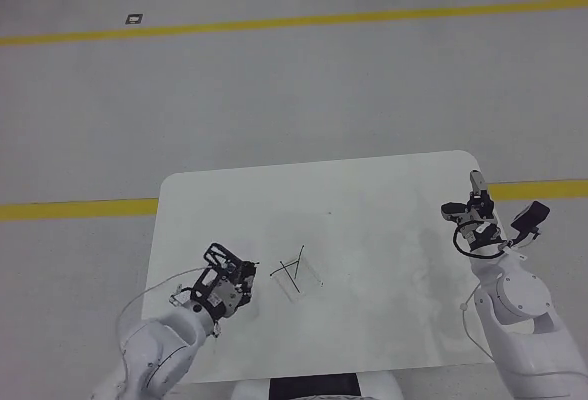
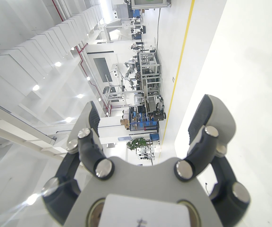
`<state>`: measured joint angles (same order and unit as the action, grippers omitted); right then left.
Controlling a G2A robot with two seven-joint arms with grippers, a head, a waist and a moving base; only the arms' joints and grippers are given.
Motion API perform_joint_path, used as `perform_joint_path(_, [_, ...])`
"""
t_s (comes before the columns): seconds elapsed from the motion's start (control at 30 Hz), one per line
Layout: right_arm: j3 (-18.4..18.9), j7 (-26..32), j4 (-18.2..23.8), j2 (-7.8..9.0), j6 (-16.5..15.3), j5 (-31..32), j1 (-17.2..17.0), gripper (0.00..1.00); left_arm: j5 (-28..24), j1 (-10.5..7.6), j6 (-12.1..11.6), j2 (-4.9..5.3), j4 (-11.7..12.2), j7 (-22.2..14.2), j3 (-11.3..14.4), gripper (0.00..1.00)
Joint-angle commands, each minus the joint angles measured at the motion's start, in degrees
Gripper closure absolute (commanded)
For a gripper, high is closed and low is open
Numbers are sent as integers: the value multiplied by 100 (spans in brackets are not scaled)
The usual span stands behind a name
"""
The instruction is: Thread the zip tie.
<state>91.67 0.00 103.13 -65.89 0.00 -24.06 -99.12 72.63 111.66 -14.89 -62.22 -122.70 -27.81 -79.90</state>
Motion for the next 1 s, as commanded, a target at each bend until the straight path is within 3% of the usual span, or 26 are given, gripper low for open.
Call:
perform_joint_path(0.0, [0,0,0,0,0,0,0,0,0,0,0,0,0,0,0,100])
perform_joint_path(0.27, [0,0,0,0,0,0,0,0,0,0,0,0,0,0,0,100])
perform_joint_path(0.43, [0,0,0,0,0,0,0,0,204,-139,-56,16,260,184,-16,100])
perform_joint_path(0.57, [0,0,0,0,0,0,0,0,905,-111,-213,56,471,668,-22,100])
perform_joint_path(0.73, [0,0,0,0,0,0,0,0,1596,30,-203,98,637,1327,-73,100])
perform_joint_path(0.87, [0,0,0,0,0,0,0,0,1709,114,-183,114,694,1693,-109,100])
perform_joint_path(0.97, [-12,18,1,0,8,14,0,0,1704,120,-174,114,696,1715,-116,100])
